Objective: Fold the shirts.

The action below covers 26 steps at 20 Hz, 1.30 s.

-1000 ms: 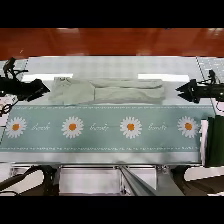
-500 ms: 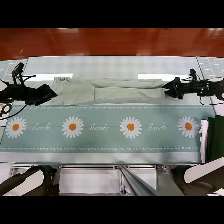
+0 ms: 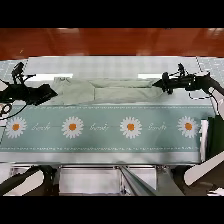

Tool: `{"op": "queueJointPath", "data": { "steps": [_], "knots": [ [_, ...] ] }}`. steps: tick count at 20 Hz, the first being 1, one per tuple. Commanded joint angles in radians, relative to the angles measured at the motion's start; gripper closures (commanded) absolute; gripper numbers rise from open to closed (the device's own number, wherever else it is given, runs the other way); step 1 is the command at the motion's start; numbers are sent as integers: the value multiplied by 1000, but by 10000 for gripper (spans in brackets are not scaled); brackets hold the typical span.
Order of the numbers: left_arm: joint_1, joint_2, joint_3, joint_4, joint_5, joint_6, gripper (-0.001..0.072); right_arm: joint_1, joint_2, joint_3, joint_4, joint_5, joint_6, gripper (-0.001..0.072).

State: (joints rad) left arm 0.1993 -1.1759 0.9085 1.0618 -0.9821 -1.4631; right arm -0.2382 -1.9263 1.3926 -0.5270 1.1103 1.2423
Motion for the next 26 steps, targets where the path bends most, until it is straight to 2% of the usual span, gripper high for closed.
{"op": "queueJointPath", "data": {
  "steps": [1, 2, 5, 9, 10, 11, 12, 16, 19, 20, 26],
  "knots": [
    [-1, 0, 0, -12, 6, 2, 206, 10, 30, 4, -19, 24, -21, 685],
    [-1, 0, 0, -28, 6, 7, 206, 7, 60, 4, -62, 36, -21, 686],
    [-2, 1, 0, -166, 6, 137, 209, -11, 197, -4, -200, 96, -17, 686],
    [-65, 0, 0, -323, -18, 251, 228, -76, 445, -74, -270, 138, -17, 686],
    [-105, -2, 0, -329, -16, 252, 389, -97, 500, -85, -287, 167, -17, 686],
    [-151, -5, 0, -330, -5, 268, 630, -118, 558, -98, -306, 194, -16, 686],
    [-211, -6, 0, -330, 32, 299, 685, -135, 612, -111, -319, 218, -16, 686],
    [-492, -79, 90, -330, 178, 299, 685, -188, 824, -174, -322, 286, 17, 686],
    [-673, -244, 288, -294, 220, 299, 686, -191, 972, -223, -319, 322, 53, 686],
    [-724, -320, 376, -274, 202, 292, 686, -191, 1011, -237, -310, 325, 61, 685],
    [-948, -733, 885, -269, -6, 120, 686, -191, 1162, -263, -303, 367, 98, 686]
  ]
}}
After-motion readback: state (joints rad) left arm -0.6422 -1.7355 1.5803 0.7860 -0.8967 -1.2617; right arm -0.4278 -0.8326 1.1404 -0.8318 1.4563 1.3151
